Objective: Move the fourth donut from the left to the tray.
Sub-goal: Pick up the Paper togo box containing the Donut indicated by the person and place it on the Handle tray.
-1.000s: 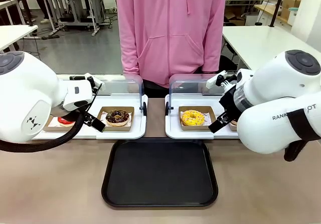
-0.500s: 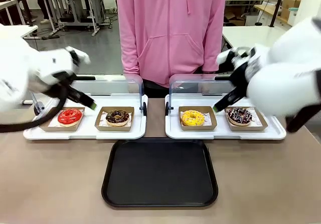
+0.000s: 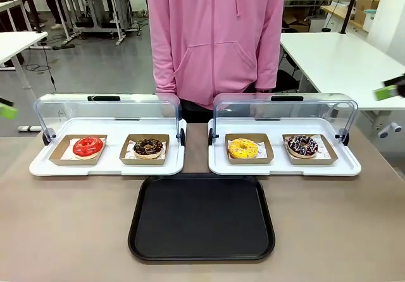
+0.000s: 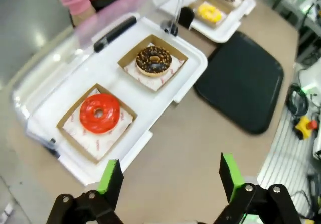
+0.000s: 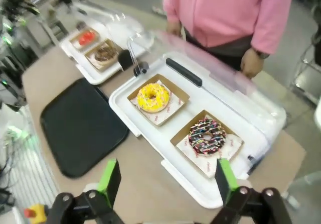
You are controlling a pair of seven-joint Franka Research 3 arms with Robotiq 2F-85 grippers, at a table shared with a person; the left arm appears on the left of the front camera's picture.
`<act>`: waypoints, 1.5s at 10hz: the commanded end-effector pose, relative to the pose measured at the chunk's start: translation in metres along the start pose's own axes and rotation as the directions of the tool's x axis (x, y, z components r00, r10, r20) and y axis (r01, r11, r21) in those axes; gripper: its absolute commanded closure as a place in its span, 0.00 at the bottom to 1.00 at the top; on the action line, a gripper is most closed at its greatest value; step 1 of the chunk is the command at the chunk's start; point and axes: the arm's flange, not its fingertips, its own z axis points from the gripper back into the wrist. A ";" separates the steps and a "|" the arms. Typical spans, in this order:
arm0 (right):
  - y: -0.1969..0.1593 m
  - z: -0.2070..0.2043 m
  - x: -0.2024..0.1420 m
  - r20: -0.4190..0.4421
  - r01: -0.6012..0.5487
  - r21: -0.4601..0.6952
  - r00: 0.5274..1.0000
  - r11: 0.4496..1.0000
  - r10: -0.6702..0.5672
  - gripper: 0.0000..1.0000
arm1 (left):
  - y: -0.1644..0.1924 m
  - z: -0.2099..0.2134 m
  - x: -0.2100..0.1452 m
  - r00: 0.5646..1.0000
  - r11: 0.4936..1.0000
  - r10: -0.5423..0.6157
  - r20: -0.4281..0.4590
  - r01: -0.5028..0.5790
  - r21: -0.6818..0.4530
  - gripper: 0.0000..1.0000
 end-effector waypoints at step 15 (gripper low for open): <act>-0.057 0.070 -0.070 0.228 -0.098 0.078 0.970 0.992 0.077 0.00 | 0.069 0.049 -0.097 0.925 0.984 -0.100 0.368 0.146 -0.101 0.00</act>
